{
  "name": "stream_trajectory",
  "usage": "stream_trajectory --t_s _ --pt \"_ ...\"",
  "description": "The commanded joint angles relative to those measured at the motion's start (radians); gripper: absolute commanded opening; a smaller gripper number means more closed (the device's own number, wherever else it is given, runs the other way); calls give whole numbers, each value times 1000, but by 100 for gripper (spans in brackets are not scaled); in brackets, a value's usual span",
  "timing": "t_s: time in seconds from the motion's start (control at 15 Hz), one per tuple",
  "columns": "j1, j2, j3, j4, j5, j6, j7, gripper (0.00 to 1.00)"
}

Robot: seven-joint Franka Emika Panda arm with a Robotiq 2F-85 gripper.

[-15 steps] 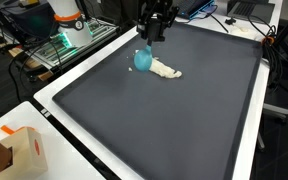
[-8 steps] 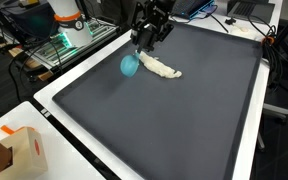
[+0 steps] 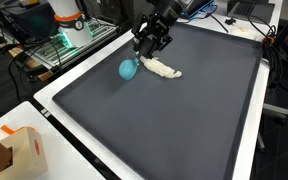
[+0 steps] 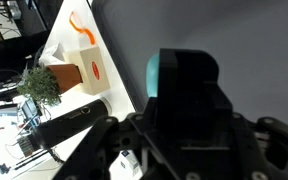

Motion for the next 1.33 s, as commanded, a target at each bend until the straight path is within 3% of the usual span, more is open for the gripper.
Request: stream_trajectory --t_s 0.0,1.27 --pt "19 56 -4 49 -20 -37 -9 25" --pt "86 220 -9 167 -42 -81 -224 25"
